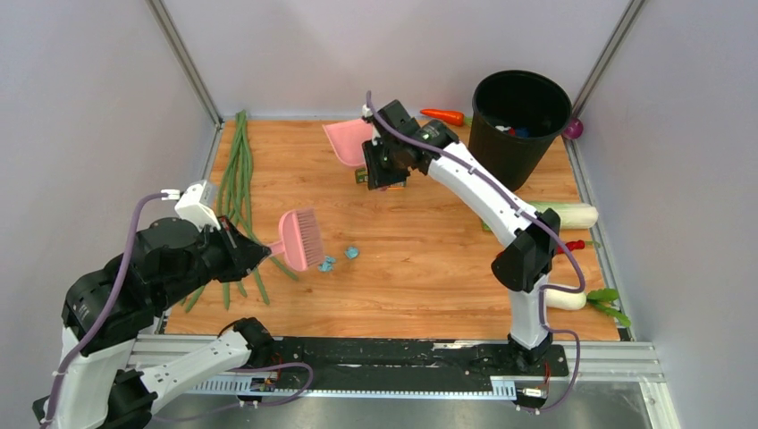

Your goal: Sweep away the paper scraps from the table

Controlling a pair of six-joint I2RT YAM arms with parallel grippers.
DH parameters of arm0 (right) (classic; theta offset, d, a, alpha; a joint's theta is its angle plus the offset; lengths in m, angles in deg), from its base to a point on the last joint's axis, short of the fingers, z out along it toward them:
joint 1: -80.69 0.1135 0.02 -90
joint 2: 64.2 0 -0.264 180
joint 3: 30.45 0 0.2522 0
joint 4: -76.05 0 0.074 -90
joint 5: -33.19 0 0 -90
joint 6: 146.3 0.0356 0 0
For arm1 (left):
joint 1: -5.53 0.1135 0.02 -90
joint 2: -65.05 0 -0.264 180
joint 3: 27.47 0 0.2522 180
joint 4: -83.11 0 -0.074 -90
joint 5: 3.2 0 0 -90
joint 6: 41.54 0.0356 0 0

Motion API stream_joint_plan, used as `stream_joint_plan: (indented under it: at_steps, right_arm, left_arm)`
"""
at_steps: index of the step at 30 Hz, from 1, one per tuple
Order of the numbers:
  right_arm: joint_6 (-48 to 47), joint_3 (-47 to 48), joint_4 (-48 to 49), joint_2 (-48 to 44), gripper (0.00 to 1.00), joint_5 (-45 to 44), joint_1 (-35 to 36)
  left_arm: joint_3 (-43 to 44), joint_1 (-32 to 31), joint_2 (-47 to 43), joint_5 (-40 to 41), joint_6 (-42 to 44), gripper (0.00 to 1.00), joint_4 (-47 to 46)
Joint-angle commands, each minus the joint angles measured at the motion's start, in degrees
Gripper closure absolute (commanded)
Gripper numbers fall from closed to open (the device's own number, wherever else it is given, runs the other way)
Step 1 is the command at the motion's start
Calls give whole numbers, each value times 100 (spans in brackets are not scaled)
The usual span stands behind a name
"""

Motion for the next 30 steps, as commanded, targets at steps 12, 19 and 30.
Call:
stream_joint_plan:
  at_steps: [12,19,30]
  right_arm:
    - [520,1622,233,353,100,1438,-1820]
    - [1318,1359,1041,-33,100,2588,-3050]
    - [2682,725,2694,-429,100,3925,-3992]
  left_arm:
    - [-600,6,-177,-73,-343,100,553]
    - [-583,-11,33,-99,-193,100,430]
    - [-495,-11,456,-248,106,100,78]
